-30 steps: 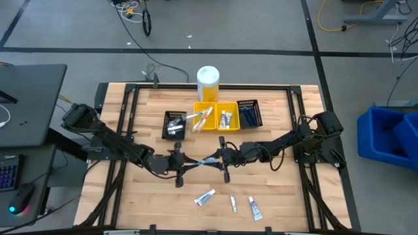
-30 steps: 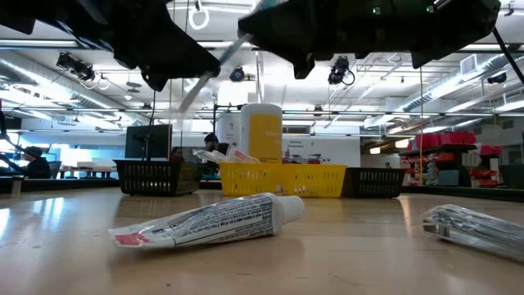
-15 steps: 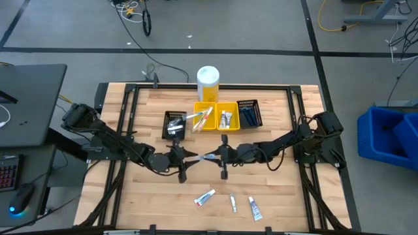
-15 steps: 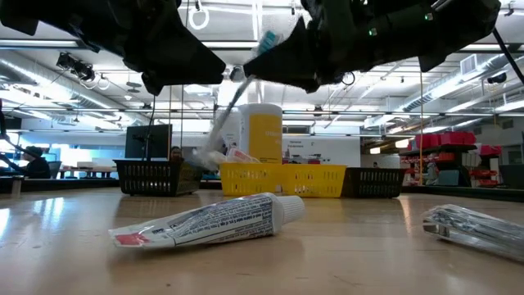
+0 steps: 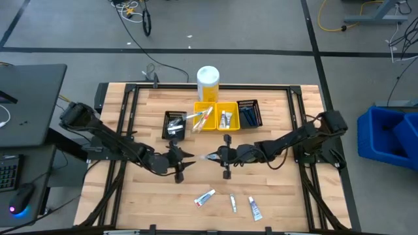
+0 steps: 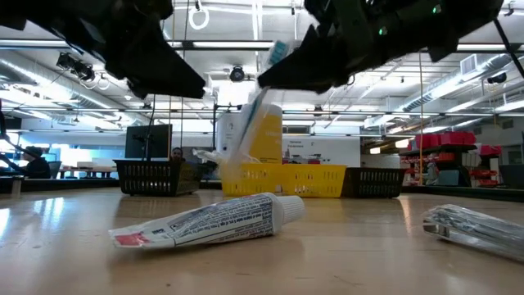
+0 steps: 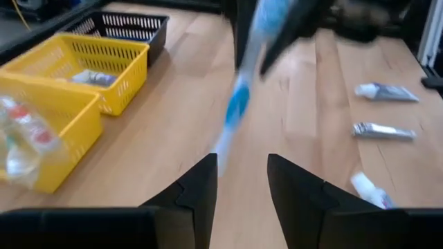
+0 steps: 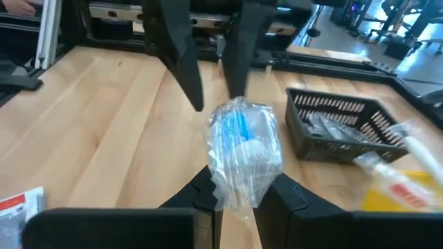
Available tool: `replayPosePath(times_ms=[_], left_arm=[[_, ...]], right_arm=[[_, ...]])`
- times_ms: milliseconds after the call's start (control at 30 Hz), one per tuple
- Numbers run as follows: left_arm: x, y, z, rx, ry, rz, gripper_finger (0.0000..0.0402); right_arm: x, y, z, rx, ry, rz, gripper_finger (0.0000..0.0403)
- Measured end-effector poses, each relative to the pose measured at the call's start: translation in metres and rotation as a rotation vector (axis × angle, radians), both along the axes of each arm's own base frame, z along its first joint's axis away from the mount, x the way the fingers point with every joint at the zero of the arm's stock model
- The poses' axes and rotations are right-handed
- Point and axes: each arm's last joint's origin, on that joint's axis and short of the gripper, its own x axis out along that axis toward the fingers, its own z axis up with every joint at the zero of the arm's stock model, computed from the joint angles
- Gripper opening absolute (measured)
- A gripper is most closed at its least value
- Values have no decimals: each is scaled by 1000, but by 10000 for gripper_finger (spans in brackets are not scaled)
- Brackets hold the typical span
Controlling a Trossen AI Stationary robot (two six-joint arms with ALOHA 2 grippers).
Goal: Pick & Place Travel size toiletries
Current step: Put the blue toothbrush into the left yellow bin
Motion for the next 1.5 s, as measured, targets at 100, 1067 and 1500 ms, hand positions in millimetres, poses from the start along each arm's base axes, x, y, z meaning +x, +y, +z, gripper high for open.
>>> replayPosePath(times_ms=[100, 1067, 1500], left_arm=[[-11, 0, 7, -1, 29, -9, 134], [-28, 9, 17, 43, 64, 72, 134], [-28, 9, 17, 43, 64, 72, 134]], right_arm=[[-10, -4, 15, -55, 24, -55, 65], [6, -120, 13, -357, 12, -331, 62], [13, -145, -15, -366, 56, -396, 64]])
